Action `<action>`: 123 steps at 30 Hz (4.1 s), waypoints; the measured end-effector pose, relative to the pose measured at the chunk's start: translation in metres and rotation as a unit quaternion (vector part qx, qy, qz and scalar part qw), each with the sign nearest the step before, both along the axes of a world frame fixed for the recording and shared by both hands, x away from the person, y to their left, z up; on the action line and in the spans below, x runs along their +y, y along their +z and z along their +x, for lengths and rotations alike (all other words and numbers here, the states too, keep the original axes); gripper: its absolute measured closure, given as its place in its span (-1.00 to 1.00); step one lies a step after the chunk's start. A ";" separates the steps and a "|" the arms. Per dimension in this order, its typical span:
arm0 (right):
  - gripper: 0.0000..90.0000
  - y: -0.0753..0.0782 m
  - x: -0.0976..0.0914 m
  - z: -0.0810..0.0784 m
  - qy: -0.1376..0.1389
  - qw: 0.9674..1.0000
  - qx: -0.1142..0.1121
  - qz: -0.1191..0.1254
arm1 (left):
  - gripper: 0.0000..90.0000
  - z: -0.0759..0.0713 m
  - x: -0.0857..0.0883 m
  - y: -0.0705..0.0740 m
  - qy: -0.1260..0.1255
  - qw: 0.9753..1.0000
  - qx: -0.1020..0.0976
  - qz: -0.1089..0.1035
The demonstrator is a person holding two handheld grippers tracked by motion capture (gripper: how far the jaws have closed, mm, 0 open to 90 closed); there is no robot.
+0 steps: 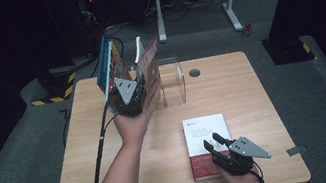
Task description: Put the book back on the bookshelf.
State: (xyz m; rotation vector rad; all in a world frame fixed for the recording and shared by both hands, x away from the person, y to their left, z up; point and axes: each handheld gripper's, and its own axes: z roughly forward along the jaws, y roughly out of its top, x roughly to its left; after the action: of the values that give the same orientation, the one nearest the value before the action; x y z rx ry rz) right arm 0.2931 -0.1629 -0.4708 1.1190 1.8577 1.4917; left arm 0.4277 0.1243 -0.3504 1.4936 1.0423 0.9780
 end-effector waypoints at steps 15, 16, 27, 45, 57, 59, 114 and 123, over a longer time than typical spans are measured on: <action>0.24 -0.001 0.000 0.000 0.002 1.000 0.004 0.002 | 0.87 0.025 -0.002 -0.002 0.016 1.000 -0.003 -0.002; 0.24 -0.001 0.000 0.000 0.002 1.000 0.003 0.001 | 0.87 0.026 -0.003 -0.001 0.017 1.000 -0.004 -0.001; 0.25 -0.001 0.000 -0.001 0.000 1.000 0.004 0.004 | 0.87 0.042 -0.010 -0.006 0.023 1.000 -0.009 -0.003; 0.26 -0.003 0.000 -0.001 0.001 1.000 0.007 0.007 | 0.87 0.061 -0.015 -0.021 0.033 0.999 -0.026 -0.013; 0.26 -0.003 -0.001 -0.001 0.001 1.000 0.007 0.007 | 0.87 0.067 -0.021 -0.026 0.036 0.999 -0.032 -0.018; 0.26 -0.003 0.000 0.000 0.002 1.000 0.006 0.008 | 0.87 0.066 -0.022 -0.027 0.034 0.999 -0.033 -0.019; 0.25 -0.003 0.008 -0.004 0.014 1.000 0.006 0.003 | 0.46 0.024 -0.012 -0.019 -0.002 0.999 0.029 0.014; 0.25 -0.002 0.009 -0.004 0.015 1.000 0.006 0.002 | 0.86 0.022 -0.017 -0.021 0.020 1.000 0.017 0.010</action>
State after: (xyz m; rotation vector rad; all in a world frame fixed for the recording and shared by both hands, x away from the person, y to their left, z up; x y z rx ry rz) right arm 0.2889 -0.1538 -0.4733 1.1104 1.8881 1.5088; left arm 0.4501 0.1076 -0.3715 1.5165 1.0932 0.9973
